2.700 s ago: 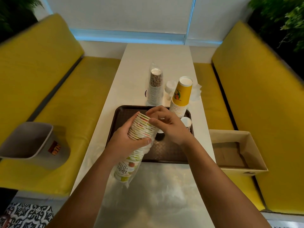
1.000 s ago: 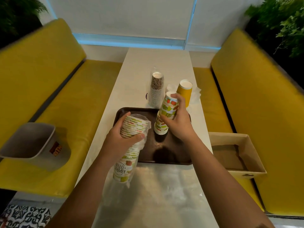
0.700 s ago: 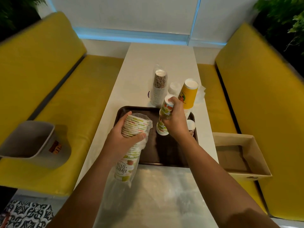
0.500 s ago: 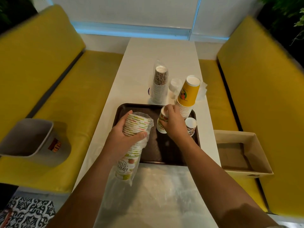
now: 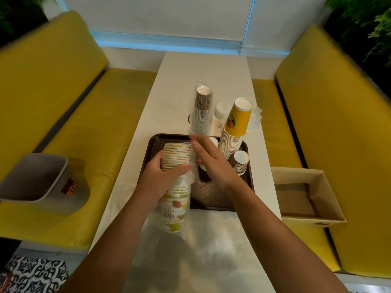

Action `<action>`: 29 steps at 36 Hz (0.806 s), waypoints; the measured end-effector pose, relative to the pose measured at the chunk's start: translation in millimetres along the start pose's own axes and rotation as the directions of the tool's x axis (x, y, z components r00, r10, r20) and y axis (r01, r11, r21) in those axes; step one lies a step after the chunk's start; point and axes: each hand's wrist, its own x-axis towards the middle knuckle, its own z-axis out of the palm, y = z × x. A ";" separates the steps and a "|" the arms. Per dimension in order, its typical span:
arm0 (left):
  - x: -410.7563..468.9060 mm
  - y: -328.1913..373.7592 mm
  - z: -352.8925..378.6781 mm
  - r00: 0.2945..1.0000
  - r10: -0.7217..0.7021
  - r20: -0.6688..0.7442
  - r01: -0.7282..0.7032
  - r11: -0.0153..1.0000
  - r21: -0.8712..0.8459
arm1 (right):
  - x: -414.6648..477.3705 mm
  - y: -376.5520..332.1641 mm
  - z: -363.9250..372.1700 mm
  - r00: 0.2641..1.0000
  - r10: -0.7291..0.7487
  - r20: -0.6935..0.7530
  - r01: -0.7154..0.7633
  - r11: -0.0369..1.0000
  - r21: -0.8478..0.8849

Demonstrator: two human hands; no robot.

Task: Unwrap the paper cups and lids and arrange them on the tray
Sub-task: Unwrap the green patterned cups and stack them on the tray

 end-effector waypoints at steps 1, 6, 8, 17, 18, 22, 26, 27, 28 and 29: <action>-7.2 5.2 5.4 0.999 -0.024 0.025 0.027 0.995 -0.100 | -5.1 -1.0 4.7 0.997 0.076 0.032 -0.079 0.991 0.108; -38.3 15.1 27.7 0.971 -0.121 0.205 0.204 0.866 -0.456 | -37.7 -8.6 23.4 0.941 0.324 0.099 -0.311 0.708 0.634; -52.1 12.3 29.8 0.959 -0.174 0.225 0.267 0.820 -0.507 | -59.4 -12.3 27.2 0.932 0.346 0.110 -0.314 0.616 0.723; -104.7 -17.4 46.3 0.952 -0.276 0.130 0.306 0.859 -0.410 | -135.9 4.7 41.1 0.937 0.347 0.040 -0.260 0.617 0.743; -106.3 -19.1 50.4 0.955 -0.274 0.112 0.295 0.861 -0.414 | -139.3 3.8 41.5 0.931 0.365 0.026 -0.262 0.616 0.743; -110.1 -12.6 60.8 0.963 -0.248 0.102 0.267 0.871 -0.412 | -140.9 1.9 36.3 0.929 0.368 -0.038 -0.223 0.639 0.736; -110.9 -10.7 61.8 0.968 -0.217 0.124 0.249 0.886 -0.392 | -143.9 -4.3 30.4 0.940 0.342 -0.021 -0.217 0.642 0.735; -112.5 -10.8 60.1 0.963 -0.242 0.120 0.270 0.881 -0.389 | -145.7 -3.4 30.3 0.943 0.333 -0.015 -0.216 0.645 0.733; -116.1 -8.2 59.5 0.960 -0.250 0.127 0.280 0.875 -0.395 | -147.3 -4.4 30.9 0.944 0.330 -0.012 -0.218 0.650 0.728; -119.1 -7.9 57.8 0.958 -0.242 0.155 0.284 0.883 -0.373 | -148.8 -1.6 31.4 0.944 0.330 -0.018 -0.219 0.662 0.717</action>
